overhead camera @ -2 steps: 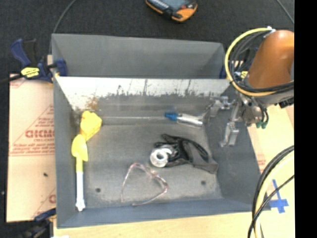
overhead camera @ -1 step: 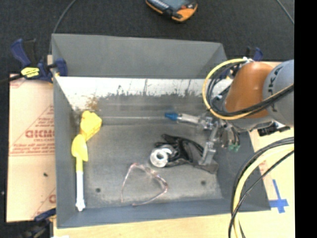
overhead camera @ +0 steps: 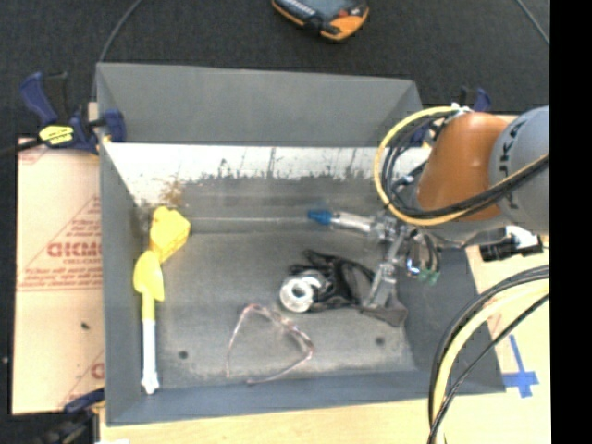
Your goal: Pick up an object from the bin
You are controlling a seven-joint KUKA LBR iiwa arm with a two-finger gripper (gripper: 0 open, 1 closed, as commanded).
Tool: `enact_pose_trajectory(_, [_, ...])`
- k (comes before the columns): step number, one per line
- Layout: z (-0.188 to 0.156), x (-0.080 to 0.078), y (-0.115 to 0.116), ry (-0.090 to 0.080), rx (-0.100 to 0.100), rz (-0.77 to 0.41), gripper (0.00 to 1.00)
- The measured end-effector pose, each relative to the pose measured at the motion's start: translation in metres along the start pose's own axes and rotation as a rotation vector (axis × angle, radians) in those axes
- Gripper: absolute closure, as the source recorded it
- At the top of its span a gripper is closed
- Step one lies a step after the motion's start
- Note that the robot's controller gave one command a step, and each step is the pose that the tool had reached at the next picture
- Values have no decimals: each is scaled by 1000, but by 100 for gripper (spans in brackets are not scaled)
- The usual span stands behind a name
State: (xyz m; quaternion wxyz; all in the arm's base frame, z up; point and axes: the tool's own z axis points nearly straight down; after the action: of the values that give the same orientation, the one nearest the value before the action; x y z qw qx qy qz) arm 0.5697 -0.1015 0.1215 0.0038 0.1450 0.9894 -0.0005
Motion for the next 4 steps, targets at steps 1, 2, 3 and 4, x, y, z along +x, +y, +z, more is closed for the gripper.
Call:
enact_pose_trajectory(1, [19, 2, -16, 2, -1, 215, 0])
enact_pose_trajectory(2, [52, 3, -15, 0, 0, 341, 0])
enact_pose_trajectory(3, [50, 9, -39, 5, -1, 546, 100])
enact_pose_trajectory(4, [50, 9, -39, 5, -1, 545, 100])
